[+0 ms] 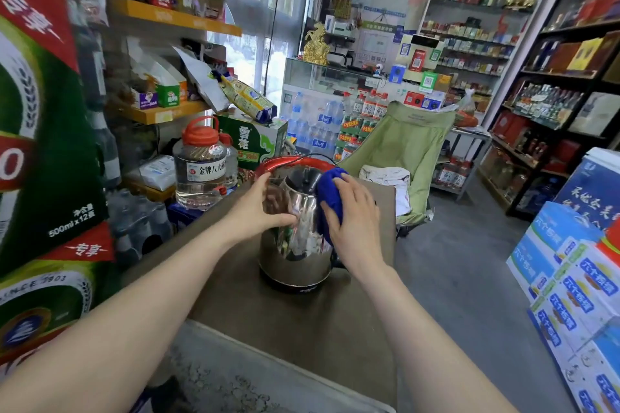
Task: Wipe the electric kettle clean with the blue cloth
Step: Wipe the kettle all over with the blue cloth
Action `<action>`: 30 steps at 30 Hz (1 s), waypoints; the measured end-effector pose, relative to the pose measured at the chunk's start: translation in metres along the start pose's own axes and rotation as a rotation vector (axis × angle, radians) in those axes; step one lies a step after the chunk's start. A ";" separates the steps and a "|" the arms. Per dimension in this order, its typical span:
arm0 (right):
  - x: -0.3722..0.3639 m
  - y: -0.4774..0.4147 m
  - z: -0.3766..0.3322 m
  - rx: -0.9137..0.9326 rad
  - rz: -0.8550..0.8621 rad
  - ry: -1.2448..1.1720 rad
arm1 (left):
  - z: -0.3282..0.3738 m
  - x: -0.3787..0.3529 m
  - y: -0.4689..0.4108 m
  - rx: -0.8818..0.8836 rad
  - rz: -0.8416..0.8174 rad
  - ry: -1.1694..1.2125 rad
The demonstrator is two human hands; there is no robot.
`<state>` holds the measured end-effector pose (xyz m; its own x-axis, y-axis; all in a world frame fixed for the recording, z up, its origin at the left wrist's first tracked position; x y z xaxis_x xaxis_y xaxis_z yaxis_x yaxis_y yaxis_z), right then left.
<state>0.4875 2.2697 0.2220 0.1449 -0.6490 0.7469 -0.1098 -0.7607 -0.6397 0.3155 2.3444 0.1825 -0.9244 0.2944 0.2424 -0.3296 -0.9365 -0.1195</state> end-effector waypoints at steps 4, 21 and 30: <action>-0.007 0.036 -0.013 0.123 0.080 -0.057 | -0.006 0.008 0.007 -0.076 0.137 -0.030; -0.016 0.063 -0.015 0.094 0.165 -0.290 | -0.001 0.012 0.027 -0.210 0.098 -0.124; -0.001 0.054 -0.016 0.020 0.098 -0.386 | 0.022 0.005 0.032 -0.301 0.114 -0.299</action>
<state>0.4660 2.2291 0.1890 0.4943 -0.6636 0.5615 -0.1224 -0.6927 -0.7108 0.3048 2.3116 0.2011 -0.8767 0.0827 0.4740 -0.3105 -0.8497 -0.4260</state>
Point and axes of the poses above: each hand's wrist, its own y-axis away from the middle knuckle, its own x-axis out of the back of the hand, z = x × y, the point moved 9 cm from there along -y, towards the middle knuckle, and after that the axes turned 13 degrees about y, right-handed, at the moved point
